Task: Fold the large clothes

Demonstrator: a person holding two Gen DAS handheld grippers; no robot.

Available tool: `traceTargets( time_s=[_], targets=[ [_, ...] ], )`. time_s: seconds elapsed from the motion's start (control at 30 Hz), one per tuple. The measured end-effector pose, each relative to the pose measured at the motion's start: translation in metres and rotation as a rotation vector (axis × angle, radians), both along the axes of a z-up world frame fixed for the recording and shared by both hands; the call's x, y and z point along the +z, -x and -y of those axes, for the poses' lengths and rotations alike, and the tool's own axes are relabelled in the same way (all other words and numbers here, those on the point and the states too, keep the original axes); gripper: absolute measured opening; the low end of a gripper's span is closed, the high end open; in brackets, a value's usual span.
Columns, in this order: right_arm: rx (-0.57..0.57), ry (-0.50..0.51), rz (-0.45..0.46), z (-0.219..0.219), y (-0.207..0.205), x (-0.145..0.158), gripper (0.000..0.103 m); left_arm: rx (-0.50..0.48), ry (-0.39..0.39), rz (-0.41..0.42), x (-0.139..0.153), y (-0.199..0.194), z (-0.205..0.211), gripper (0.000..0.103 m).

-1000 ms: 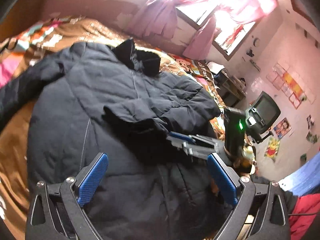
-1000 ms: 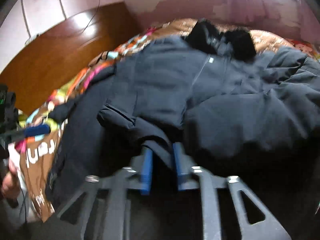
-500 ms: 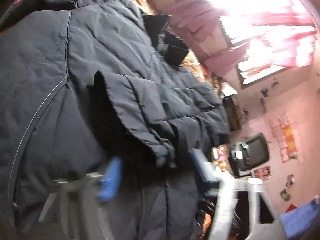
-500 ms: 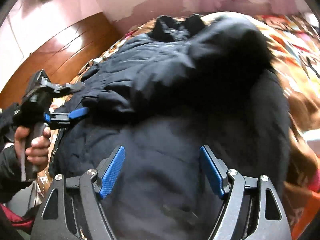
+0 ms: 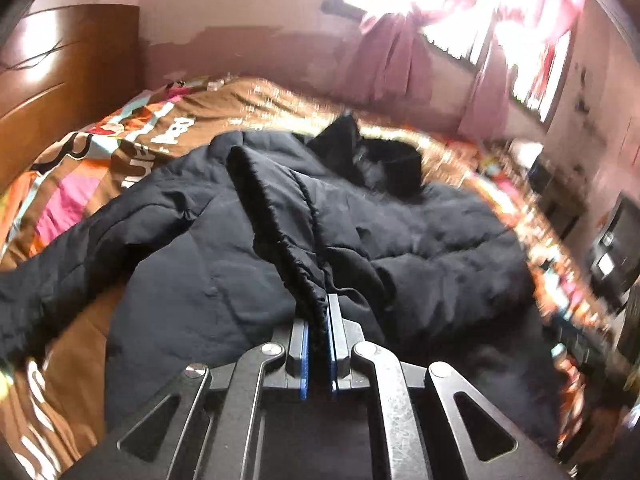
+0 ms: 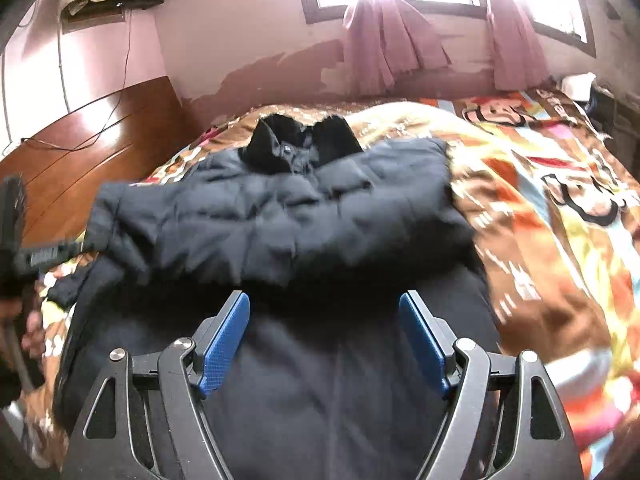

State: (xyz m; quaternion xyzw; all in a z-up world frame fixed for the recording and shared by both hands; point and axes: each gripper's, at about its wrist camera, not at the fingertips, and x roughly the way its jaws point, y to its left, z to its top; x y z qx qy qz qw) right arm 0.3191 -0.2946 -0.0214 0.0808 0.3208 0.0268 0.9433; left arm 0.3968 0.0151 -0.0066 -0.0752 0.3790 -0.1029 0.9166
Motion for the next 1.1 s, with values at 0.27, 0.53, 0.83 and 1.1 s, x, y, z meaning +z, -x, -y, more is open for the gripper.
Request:
traceTargets(
  time_s=[0.27, 0.53, 0.83, 1.1],
  targets=[
    [-0.011, 0.040, -0.097, -0.053, -0.102, -0.024, 0.073, -0.008, -0.019, -0.081, -0.039, -0.019, -0.016, 0.008],
    [0.033, 0.294, -0.119, -0.107, -0.145, -0.070, 0.095, 0.029, 0.246, -0.052, -0.049, 0.002, -0.061, 0.035],
    [0.027, 0.286, -0.057, -0.104, -0.138, -0.075, 0.095, 0.341, 0.436, -0.057, -0.062, 0.044, -0.181, 0.075],
    [0.011, 0.301, -0.003, -0.104, -0.134, -0.078, 0.096, 0.687, 0.615, -0.106, -0.107, 0.062, -0.296, 0.075]
  ],
)
